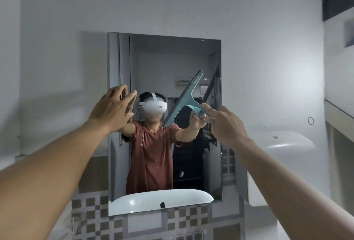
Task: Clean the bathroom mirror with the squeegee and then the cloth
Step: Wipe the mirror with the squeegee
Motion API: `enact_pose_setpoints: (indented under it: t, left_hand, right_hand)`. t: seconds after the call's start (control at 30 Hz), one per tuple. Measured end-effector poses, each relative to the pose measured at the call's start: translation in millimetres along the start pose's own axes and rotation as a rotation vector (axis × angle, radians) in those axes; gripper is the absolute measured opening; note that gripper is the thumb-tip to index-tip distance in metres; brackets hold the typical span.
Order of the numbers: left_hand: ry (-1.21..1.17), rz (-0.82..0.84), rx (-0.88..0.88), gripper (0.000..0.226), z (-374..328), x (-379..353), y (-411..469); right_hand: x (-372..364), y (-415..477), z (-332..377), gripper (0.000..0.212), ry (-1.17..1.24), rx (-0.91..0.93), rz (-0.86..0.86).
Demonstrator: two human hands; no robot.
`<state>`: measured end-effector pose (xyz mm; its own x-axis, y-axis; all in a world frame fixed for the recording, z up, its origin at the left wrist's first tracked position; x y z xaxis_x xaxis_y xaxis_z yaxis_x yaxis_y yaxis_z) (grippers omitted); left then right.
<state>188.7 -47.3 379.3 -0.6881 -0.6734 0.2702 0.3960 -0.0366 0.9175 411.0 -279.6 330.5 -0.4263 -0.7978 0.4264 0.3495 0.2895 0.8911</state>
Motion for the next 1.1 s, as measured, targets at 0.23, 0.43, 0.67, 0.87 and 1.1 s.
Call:
enact_pose_setpoints:
  t: [0.23, 0.43, 0.67, 0.87, 1.1]
  left_hand:
    - [0.003, -0.02, -0.011, 0.079, 0, 0, 0]
    - [0.008, -0.009, -0.02, 0.08, 1, 1, -1]
    - [-0.011, 0.007, -0.019, 0.081, 1, 1, -1]
    - [-0.017, 0.006, -0.033, 0.082, 3, -1, -1]
    - [0.011, 0.002, -0.065, 0.067, 6, 6, 6]
  right_hand:
    - [-7, -28, -7, 0.057, 0.055, -0.139, 0.014]
    - [-19, -53, -3, 0.061, 0.112, -0.247, 0.02]
    - [-30, -74, 11, 0.058, 0.203, -0.362, 0.013]
    - [-38, -94, 26, 0.058, 0.263, -0.436, -0.013]
    - [-42, -106, 45, 0.07, 0.31, -0.431, 0.029]
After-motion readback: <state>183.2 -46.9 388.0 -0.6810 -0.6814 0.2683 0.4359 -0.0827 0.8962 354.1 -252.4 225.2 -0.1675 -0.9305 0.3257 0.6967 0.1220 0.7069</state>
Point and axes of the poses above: each hand's wrist, its own y-axis towards the middle knuckle, its own x-axis out of the back of the hand, z = x × y, the point moved 7 cm from there along y, towards the middle knuckle, and after that the axes turned 12 degrees about -z, right-handed, at the moved point
